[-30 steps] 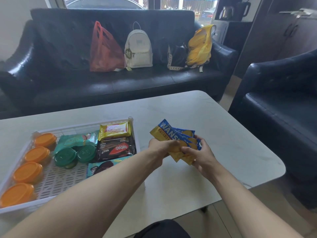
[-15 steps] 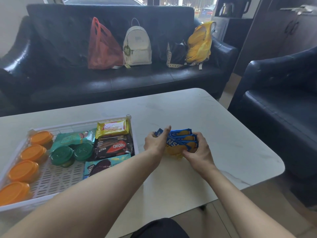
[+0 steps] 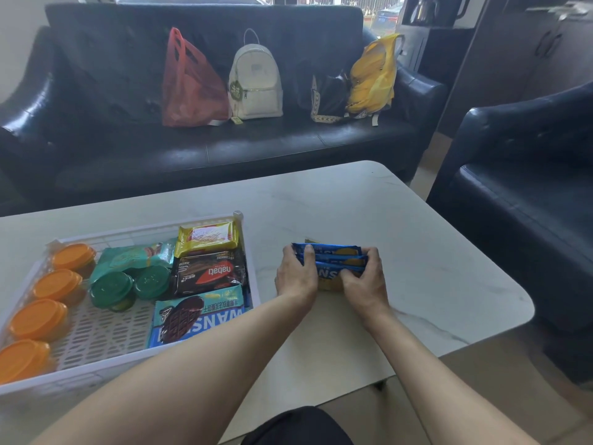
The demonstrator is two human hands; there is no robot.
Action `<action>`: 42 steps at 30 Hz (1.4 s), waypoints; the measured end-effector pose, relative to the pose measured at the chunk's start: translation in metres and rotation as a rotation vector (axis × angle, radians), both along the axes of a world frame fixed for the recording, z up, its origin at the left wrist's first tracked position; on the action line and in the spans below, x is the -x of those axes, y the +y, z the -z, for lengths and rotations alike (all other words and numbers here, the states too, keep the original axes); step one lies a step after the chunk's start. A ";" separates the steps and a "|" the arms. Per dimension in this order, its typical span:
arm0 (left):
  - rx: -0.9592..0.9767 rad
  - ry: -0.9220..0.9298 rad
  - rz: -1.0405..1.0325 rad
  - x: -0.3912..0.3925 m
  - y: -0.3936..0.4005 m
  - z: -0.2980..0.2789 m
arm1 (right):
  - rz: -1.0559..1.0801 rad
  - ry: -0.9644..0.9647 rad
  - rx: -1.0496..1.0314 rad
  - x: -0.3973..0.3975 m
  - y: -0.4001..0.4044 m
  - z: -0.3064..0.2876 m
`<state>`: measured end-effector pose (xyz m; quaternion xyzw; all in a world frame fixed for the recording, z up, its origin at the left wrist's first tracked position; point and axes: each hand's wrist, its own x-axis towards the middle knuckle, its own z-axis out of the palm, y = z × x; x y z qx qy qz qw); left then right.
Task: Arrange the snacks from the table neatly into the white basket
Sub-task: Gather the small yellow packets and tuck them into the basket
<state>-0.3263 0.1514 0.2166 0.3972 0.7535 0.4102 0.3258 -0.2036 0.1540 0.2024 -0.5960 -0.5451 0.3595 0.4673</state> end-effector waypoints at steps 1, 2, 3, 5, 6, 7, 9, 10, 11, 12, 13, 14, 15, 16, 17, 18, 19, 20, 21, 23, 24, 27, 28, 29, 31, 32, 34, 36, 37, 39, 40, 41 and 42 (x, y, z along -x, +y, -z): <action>-0.035 -0.061 -0.008 0.000 0.001 -0.002 | -0.005 0.026 0.013 0.000 0.000 0.001; -0.058 -0.144 -0.029 0.000 0.003 -0.004 | -0.012 0.058 0.022 0.001 0.001 0.001; -0.068 -0.226 -0.061 -0.001 0.005 -0.006 | -0.023 0.097 0.031 0.002 0.000 0.001; -0.076 -0.305 -0.101 -0.004 0.008 -0.007 | -0.043 0.170 0.051 0.005 -0.001 0.000; -0.082 -0.304 -0.109 -0.005 0.008 -0.007 | -0.044 0.193 0.059 0.006 -0.001 0.000; -0.087 -0.290 -0.115 -0.007 0.010 -0.006 | -0.026 0.196 0.058 0.008 0.000 -0.001; -0.091 -0.250 -0.137 -0.009 0.010 -0.003 | 0.057 0.163 0.037 0.011 0.002 0.001; -0.090 -0.236 -0.150 -0.009 0.010 -0.002 | 0.106 0.134 0.018 0.012 0.003 0.002; -0.085 -0.226 -0.160 -0.008 0.011 -0.002 | 0.147 0.107 -0.006 0.013 0.004 0.003; -0.077 -0.223 -0.165 -0.009 0.011 -0.001 | 0.170 0.091 -0.022 0.013 0.004 0.005; -0.072 -0.224 -0.162 -0.008 0.012 0.000 | 0.172 0.087 -0.030 0.012 0.004 0.006; -0.074 -0.224 -0.151 -0.008 0.011 0.001 | 0.169 0.090 -0.036 0.012 0.003 0.006; -0.084 -0.222 -0.138 -0.009 0.011 0.001 | 0.161 0.111 -0.041 0.011 0.003 0.006; -0.096 -0.227 -0.127 -0.010 0.010 0.002 | 0.158 0.141 -0.042 0.010 0.003 0.005; -0.107 -0.237 -0.117 -0.011 0.010 0.002 | 0.163 0.171 -0.042 0.009 0.003 0.003; -0.113 -0.245 -0.109 -0.013 0.009 0.002 | 0.168 0.190 -0.038 0.010 0.004 0.002; -0.110 -0.248 -0.103 -0.014 0.009 0.002 | 0.169 0.195 -0.030 0.011 0.005 0.001; -0.103 -0.248 -0.101 -0.014 0.009 0.003 | 0.164 0.184 -0.021 0.011 0.006 0.002; -0.095 -0.249 -0.102 -0.014 0.010 0.003 | 0.150 0.159 -0.015 0.010 0.006 0.002; -0.080 -0.258 -0.111 -0.013 0.010 0.003 | 0.093 0.063 -0.025 0.005 0.005 0.003; -0.072 -0.253 -0.115 -0.012 0.012 0.003 | 0.037 -0.008 -0.044 -0.001 0.005 0.004; -0.061 -0.217 -0.113 -0.011 0.013 0.003 | -0.225 -0.239 -0.052 -0.027 0.004 0.001; -0.061 -0.208 -0.111 -0.012 0.013 0.003 | -0.308 -0.297 -0.027 -0.035 0.003 -0.001; -0.061 -0.205 -0.109 -0.012 0.013 0.002 | -0.370 -0.354 -0.012 -0.041 0.001 -0.004; -0.053 -0.205 -0.098 -0.012 0.012 0.001 | -0.417 -0.438 -0.024 -0.049 0.000 -0.006; -0.046 -0.203 -0.092 -0.012 0.011 0.001 | -0.417 -0.438 -0.031 -0.049 0.000 -0.006; -0.041 -0.197 -0.074 -0.011 0.009 0.000 | -0.408 -0.403 -0.044 -0.050 0.000 -0.006; -0.043 -0.199 -0.056 -0.008 0.005 -0.002 | -0.409 -0.364 -0.029 -0.049 0.000 -0.006; -0.041 -0.214 -0.049 -0.007 0.003 -0.003 | -0.405 -0.341 -0.014 -0.049 0.000 -0.007; -0.041 -0.266 -0.038 -0.006 0.000 -0.004 | -0.389 -0.291 0.017 -0.049 0.000 -0.006; -0.039 -0.286 -0.033 -0.006 -0.001 -0.005 | -0.381 -0.266 0.030 -0.050 0.001 -0.006; -0.034 -0.305 -0.028 -0.005 -0.003 -0.007 | -0.378 -0.242 0.038 -0.050 0.001 -0.007; -0.029 -0.330 -0.024 -0.005 -0.005 -0.010 | -0.376 -0.220 0.042 -0.051 0.001 -0.006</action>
